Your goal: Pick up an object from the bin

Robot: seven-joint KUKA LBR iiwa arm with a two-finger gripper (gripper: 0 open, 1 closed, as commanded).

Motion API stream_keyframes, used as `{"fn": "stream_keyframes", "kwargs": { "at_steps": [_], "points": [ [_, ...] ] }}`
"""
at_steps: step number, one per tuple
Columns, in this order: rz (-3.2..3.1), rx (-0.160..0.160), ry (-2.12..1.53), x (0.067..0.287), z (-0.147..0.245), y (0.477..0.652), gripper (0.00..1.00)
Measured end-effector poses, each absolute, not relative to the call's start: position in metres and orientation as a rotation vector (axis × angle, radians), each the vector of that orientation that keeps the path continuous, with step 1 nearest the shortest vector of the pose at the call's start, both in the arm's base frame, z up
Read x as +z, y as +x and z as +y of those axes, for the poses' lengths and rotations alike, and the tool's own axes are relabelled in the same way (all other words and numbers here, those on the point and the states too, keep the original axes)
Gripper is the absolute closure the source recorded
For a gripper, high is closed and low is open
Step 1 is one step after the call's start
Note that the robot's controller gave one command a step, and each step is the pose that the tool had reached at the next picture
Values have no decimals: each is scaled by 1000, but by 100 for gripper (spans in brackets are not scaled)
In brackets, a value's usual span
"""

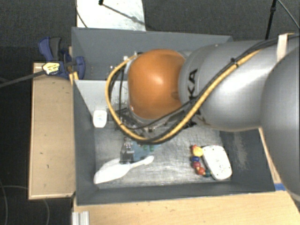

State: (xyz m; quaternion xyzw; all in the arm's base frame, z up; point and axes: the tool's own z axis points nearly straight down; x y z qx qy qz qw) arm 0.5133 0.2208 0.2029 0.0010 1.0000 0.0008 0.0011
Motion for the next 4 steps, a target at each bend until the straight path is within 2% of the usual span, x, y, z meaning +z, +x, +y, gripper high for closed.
{"fn": "stream_keyframes", "kwargs": {
  "at_steps": [1, 2, 3, 4],
  "points": [
    [3132, 3, -168, 145, 229, 500, 0],
    [3129, 0, -300, 128, 235, 491, 0],
    [3097, 2, -497, 149, 226, 490, 0],
    [3114, 4, -369, 84, 218, 493, 0]
  ]
}}
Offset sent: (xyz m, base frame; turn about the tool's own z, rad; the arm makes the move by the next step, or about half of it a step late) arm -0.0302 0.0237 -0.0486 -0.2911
